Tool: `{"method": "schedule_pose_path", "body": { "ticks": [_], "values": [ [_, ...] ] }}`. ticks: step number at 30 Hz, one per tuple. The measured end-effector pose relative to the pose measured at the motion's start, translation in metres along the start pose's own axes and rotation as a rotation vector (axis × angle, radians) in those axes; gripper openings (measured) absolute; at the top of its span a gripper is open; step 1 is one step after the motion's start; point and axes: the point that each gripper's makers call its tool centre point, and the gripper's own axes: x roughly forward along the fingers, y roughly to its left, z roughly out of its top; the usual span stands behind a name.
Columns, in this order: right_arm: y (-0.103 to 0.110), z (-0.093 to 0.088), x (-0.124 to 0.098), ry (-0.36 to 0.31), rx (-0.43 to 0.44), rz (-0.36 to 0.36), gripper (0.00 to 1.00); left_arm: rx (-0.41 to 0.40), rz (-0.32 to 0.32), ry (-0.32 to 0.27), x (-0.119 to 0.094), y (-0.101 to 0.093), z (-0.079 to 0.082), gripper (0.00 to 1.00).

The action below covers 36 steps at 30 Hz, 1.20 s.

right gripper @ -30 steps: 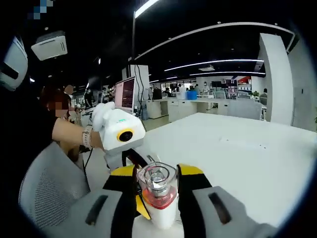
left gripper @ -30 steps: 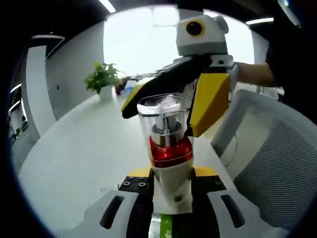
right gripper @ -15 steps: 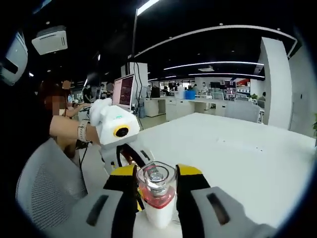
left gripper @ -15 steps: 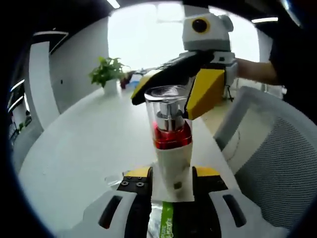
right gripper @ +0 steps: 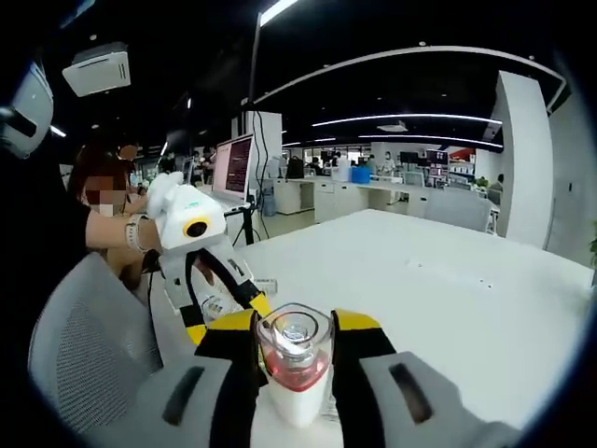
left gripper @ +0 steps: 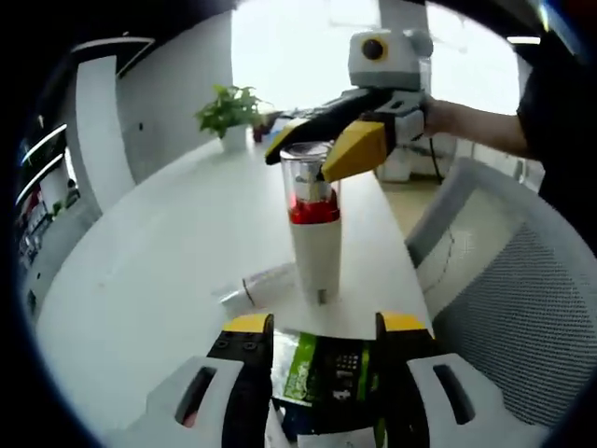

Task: Arrange the skincare products in the storage area until every visible bottle or jar stands upright without overlapping.

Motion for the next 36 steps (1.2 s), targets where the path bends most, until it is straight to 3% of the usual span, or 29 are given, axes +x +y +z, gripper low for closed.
{"method": "schedule_pose_path", "body": {
  "ticks": [5,10,19,28,32,33,35,36],
  "values": [
    [0.0,0.0,0.0,-0.001,0.0,0.008,0.29,-0.038,0.017,0.005,-0.012,-0.002,-0.002,0.55],
    [0.001,0.0,0.0,0.001,-0.001,0.007,0.29,-0.065,0.09,0.008,-0.029,0.004,-0.004,0.64],
    [0.001,0.0,-0.001,0.003,0.024,0.002,0.31,-0.121,0.207,0.064,-0.061,0.012,-0.026,0.74],
    [-0.001,0.0,-0.001,0.01,0.023,-0.01,0.31,-0.155,0.282,0.057,-0.084,0.013,-0.029,0.85],
    [-0.005,0.019,-0.006,-0.072,0.022,-0.034,0.35,-0.167,0.306,0.058,-0.091,0.012,-0.03,0.88],
    [-0.006,0.019,-0.007,-0.055,0.019,-0.036,0.36,-0.168,0.312,0.059,-0.093,0.012,-0.031,0.9],
    [-0.011,0.01,-0.01,0.047,-0.011,-0.069,0.39,-0.176,0.33,0.059,-0.097,0.013,-0.032,0.91],
    [-0.012,0.011,-0.011,0.057,-0.024,-0.08,0.42,-0.183,0.339,0.06,-0.1,0.013,-0.032,0.92]
  ]
}}
